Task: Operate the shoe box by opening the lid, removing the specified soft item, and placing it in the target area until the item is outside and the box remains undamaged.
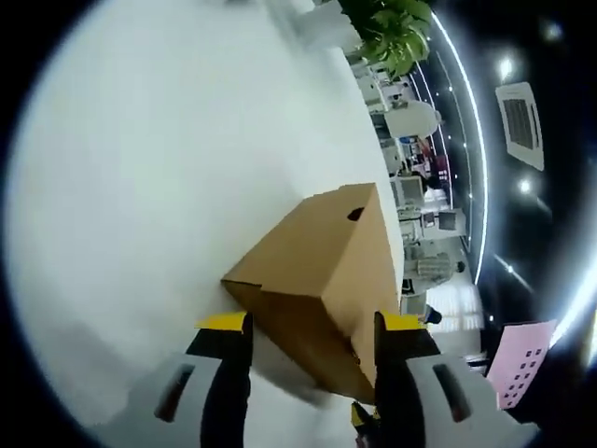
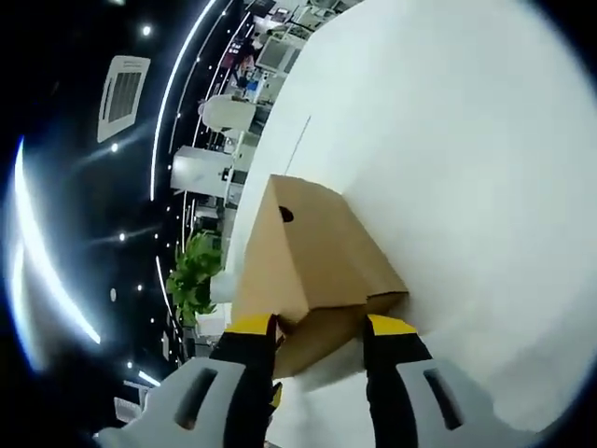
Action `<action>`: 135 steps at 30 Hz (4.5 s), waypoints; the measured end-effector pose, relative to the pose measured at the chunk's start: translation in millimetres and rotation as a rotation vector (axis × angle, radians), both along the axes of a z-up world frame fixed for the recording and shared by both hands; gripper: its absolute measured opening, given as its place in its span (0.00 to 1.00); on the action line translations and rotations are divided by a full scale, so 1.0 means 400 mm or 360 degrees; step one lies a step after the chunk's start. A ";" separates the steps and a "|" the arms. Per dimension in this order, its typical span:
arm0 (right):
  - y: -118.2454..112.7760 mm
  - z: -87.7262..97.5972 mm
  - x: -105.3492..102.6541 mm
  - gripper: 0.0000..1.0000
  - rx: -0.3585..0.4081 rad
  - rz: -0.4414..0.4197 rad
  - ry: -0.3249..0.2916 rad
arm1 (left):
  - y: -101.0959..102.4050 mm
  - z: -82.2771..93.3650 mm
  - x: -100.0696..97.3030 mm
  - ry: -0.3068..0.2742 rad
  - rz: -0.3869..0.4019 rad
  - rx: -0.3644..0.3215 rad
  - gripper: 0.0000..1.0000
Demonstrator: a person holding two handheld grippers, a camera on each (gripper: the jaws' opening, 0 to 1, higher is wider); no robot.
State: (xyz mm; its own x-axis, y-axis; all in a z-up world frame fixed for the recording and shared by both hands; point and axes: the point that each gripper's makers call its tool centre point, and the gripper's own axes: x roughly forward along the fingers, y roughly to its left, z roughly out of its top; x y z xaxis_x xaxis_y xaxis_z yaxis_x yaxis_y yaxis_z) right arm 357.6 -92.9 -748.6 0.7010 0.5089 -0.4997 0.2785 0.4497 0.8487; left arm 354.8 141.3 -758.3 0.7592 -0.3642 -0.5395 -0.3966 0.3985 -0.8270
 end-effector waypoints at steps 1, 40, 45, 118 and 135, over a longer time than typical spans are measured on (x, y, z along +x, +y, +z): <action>-0.001 -0.002 0.000 0.33 -0.0015 -0.0003 0.0012 | 0.000 -0.008 -0.005 0.0026 -0.0054 0.0065 0.43; -0.022 0.097 0.003 0.27 0.0004 -0.0218 0.0048 | -0.003 0.097 -0.005 -0.0025 -0.0121 0.0333 0.43; -0.023 0.105 0.005 0.27 0.0011 -0.0258 0.0064 | -0.006 0.111 -0.003 -0.0014 -0.0110 0.0303 0.43; 0.034 0.206 0.011 0.51 -0.0694 0.0428 -0.0558 | -0.043 0.221 0.046 -0.0243 -0.0103 0.0031 0.54; -0.018 0.124 -0.022 0.62 -0.1341 0.0701 -0.0630 | -0.045 0.250 0.060 -0.0330 -0.0135 -0.0025 0.62</action>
